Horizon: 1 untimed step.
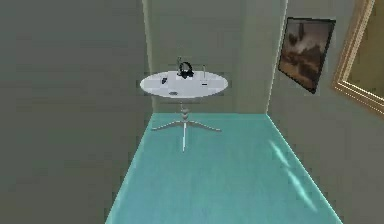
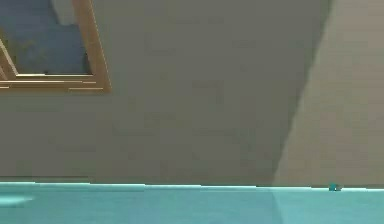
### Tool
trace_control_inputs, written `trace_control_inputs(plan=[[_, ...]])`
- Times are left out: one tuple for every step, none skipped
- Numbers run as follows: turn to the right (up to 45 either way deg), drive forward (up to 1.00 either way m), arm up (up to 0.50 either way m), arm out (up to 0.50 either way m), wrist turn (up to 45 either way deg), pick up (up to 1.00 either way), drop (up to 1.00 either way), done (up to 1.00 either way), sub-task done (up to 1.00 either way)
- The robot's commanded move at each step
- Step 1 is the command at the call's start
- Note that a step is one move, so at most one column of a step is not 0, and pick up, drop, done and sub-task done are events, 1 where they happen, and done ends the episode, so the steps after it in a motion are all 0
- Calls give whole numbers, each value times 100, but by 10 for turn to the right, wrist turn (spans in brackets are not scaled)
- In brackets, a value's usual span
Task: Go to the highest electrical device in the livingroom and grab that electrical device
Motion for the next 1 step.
trace_control_inputs(plan=[[0, 100, 0, 0, 0, 0, 0, 0, 0]])
